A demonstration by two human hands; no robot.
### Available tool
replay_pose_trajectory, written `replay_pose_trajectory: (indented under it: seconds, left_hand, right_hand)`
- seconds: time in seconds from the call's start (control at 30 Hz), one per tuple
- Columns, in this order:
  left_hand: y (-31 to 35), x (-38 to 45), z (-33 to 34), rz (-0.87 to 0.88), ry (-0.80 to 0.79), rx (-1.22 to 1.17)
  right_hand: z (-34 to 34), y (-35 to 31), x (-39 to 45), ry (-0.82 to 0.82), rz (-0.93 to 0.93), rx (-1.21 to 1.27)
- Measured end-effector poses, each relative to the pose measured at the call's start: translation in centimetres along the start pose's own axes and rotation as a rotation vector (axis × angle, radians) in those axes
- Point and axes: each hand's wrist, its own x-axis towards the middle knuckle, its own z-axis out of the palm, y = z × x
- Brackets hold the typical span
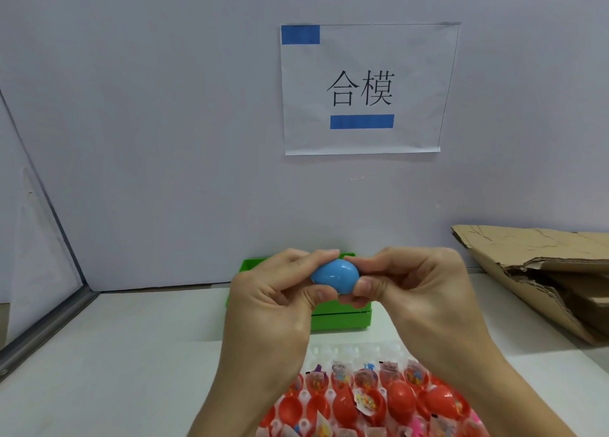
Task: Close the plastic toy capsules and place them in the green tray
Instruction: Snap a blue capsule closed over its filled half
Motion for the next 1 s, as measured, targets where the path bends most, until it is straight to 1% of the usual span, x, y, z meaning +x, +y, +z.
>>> replay_pose_trajectory:
  seconds: [0.07, 0.13, 0.23, 0.3, 0.37, 0.5, 0.67, 0.83, 1.0]
  left_hand:
    - [0.1, 0.0, 0.1, -0.003, -0.004, 0.019]
    - [0.2, 0.0, 0.2, -0.022, -0.025, 0.005]
    - [0.3, -0.1, 0.1, -0.094, -0.061, -0.125]
    - [0.2, -0.2, 0.1, -0.125, -0.091, -0.191]
    - [0.2, -0.2, 0.0, -0.137, -0.122, -0.207]
    - [0.1, 0.1, -0.2, -0.134, -0.152, -0.164]
    - [-0.2, 0.3, -0.7, -0.132, -0.136, -0.136]
    - [0.0, 0.4, -0.9, -0.121, -0.122, -0.136]
    - [0.3, 0.5, -1.3, -0.024, -0.12, 0.028]
  right_hand:
    - [-0.1, 0.0, 0.0, 0.005, 0.01, -0.013]
    - [-0.3, -0.1, 0.1, -0.04, 0.03, -0.047]
    - [-0.6, -0.1, 0.2, -0.114, 0.088, -0.024]
    - [-0.8, -0.1, 0.2, -0.131, 0.129, 0.026]
    - [-1.0, -0.2, 0.2, -0.133, 0.152, 0.054]
    - [-1.3, -0.1, 0.3, -0.163, 0.174, 0.074]
    - [-1.6, -0.1, 0.4, -0.215, 0.214, 0.119]
    - [-1.4, -0.1, 0.3, -0.178, 0.183, 0.08]
    - [-0.9, 0.0, 0.3, -0.103, 0.152, 0.086]
